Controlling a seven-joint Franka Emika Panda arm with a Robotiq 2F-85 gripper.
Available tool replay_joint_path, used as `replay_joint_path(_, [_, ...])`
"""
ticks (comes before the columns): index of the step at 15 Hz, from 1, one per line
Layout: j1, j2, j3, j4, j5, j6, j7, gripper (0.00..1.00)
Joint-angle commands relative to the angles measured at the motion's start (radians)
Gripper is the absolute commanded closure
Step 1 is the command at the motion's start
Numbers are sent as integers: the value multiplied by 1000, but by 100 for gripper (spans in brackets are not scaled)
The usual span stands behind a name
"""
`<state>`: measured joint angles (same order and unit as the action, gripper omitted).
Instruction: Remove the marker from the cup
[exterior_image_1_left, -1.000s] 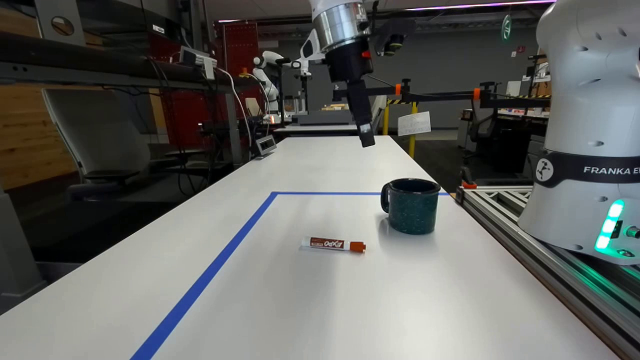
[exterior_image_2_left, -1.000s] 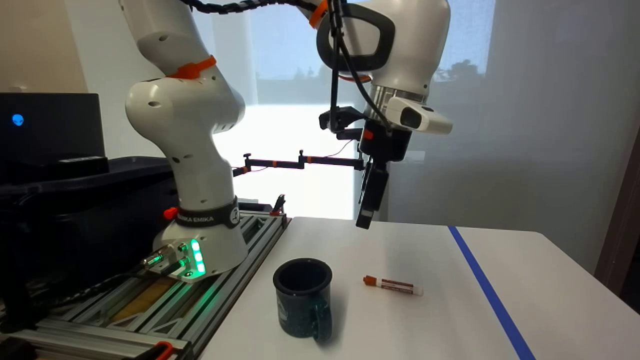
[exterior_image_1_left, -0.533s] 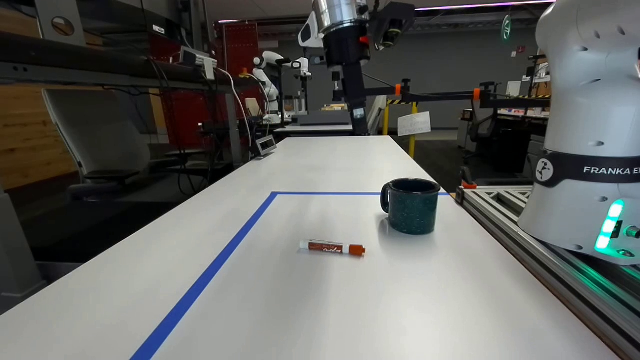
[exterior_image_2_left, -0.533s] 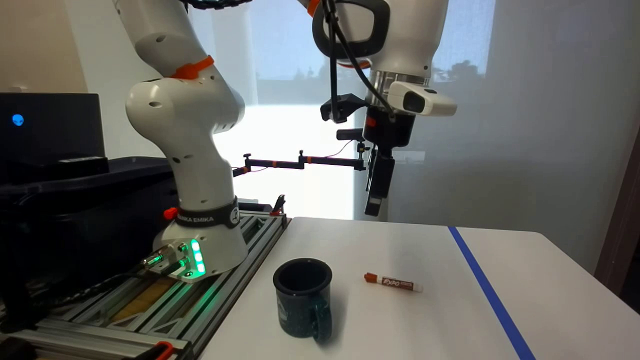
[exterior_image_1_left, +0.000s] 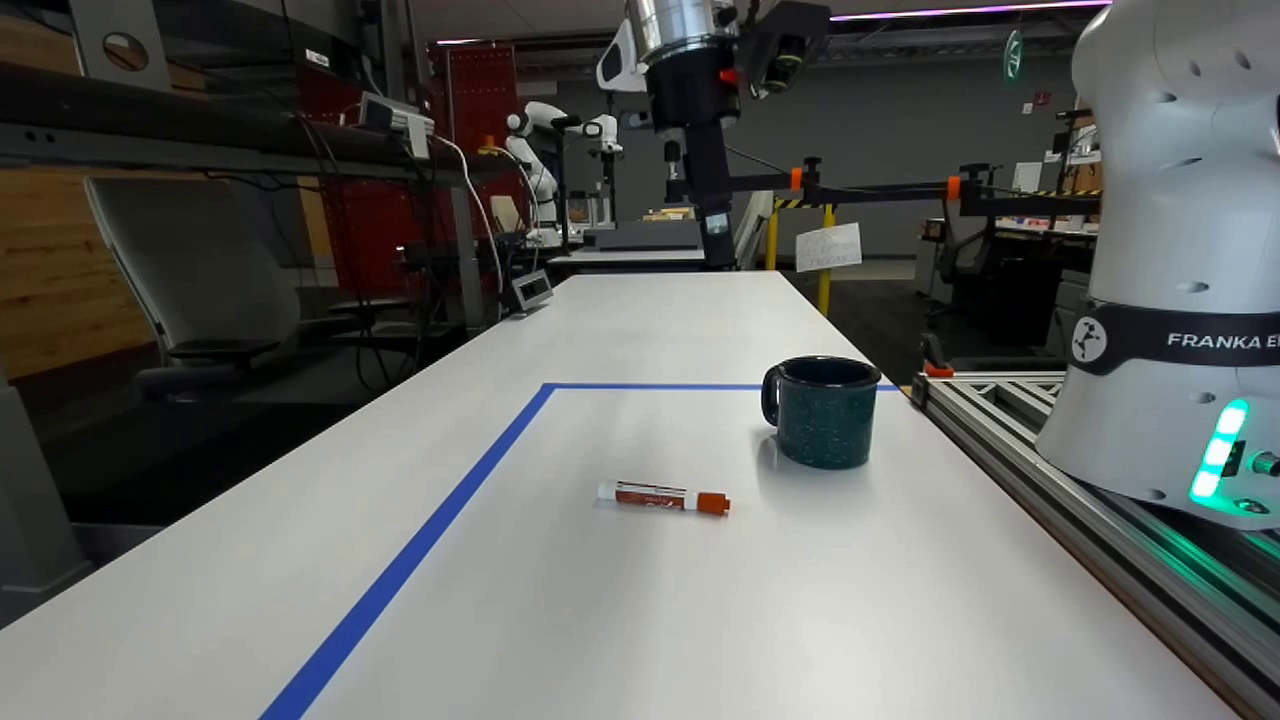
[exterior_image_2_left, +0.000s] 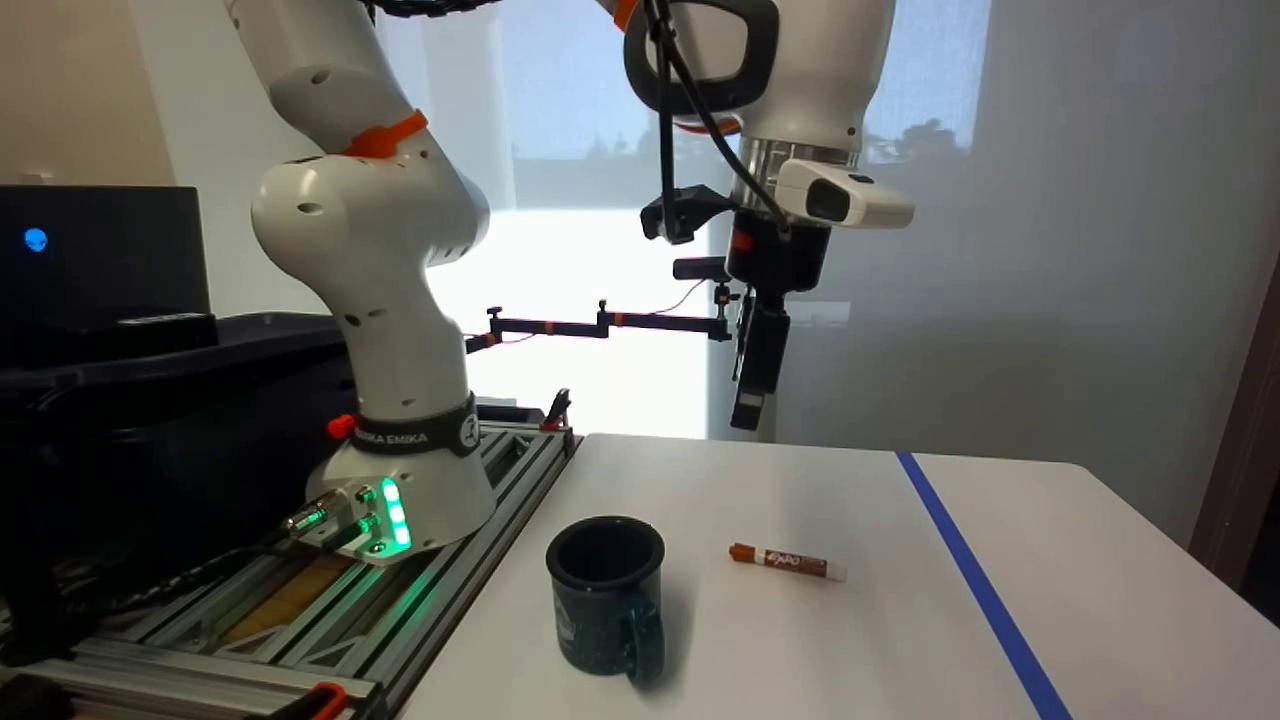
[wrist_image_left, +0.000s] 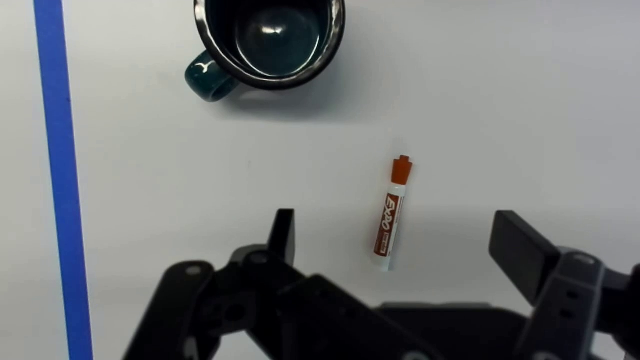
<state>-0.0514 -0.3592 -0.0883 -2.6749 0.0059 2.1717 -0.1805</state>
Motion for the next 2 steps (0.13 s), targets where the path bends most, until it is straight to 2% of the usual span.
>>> replay_joint_path(1, [2, -1, -2, 1, -1, -3, 1, 0])
replay_joint_path(2, [2, -1, -2, 1, -1, -3, 1, 0])
